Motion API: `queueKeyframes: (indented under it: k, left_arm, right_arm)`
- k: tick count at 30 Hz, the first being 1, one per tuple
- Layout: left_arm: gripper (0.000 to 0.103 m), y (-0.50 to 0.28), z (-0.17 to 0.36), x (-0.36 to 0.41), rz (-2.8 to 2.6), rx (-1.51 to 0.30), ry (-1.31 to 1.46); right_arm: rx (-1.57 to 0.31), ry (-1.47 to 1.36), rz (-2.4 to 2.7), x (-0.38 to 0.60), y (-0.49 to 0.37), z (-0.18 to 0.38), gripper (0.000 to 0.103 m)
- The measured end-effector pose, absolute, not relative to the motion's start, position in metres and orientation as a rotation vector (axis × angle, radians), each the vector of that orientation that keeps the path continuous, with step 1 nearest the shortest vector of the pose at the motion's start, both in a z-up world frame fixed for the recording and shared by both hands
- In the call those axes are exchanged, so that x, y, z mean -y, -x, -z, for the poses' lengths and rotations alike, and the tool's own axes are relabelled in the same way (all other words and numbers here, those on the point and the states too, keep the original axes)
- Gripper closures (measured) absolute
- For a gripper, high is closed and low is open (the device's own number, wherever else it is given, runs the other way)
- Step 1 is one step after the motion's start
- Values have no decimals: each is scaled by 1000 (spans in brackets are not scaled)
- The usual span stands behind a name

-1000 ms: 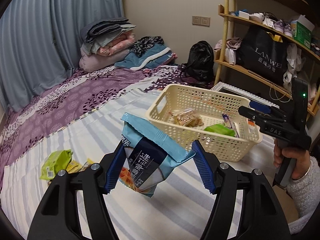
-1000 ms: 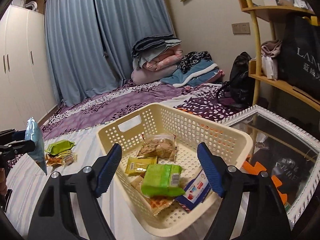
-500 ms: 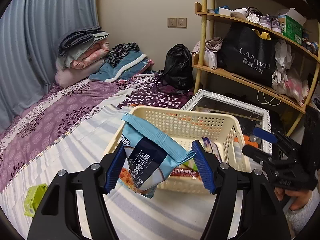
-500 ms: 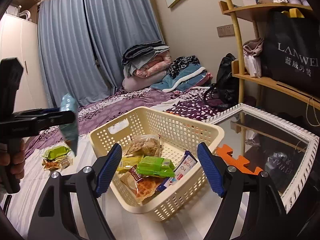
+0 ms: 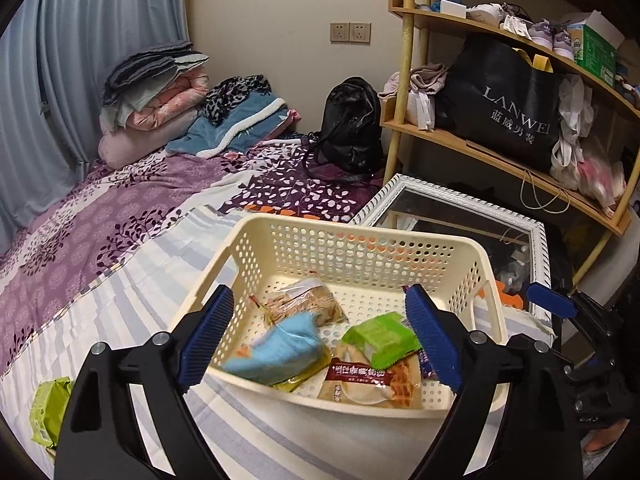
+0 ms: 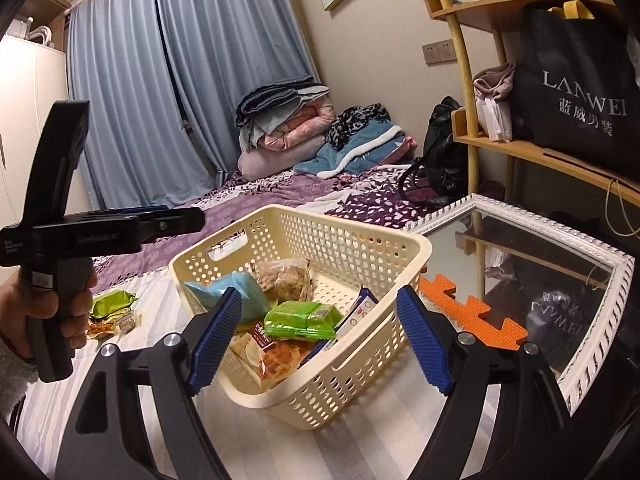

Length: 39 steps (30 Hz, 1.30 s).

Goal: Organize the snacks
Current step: 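Move both tools away from the basket back to the snack pile, then grasp the lime-green snack bag with the left tool and lift it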

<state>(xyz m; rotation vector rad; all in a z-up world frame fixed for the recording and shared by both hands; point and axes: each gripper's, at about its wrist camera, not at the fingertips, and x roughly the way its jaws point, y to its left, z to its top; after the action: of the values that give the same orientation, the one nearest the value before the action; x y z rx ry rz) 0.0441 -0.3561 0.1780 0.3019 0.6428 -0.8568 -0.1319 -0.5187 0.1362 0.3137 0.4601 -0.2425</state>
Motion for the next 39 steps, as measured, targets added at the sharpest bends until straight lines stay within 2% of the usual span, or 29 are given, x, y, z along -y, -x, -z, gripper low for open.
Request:
queueKeyframes:
  k: [16,39]
  left_arm:
    - [7,-48,-193,287,769,-649,-156]
    - [7,-58,-203,75,452,-628,19]
  right_arm:
    - [-466,-277,182,488,124,-151,15]
    - [-520,-145,-28,376,82,-173,12]
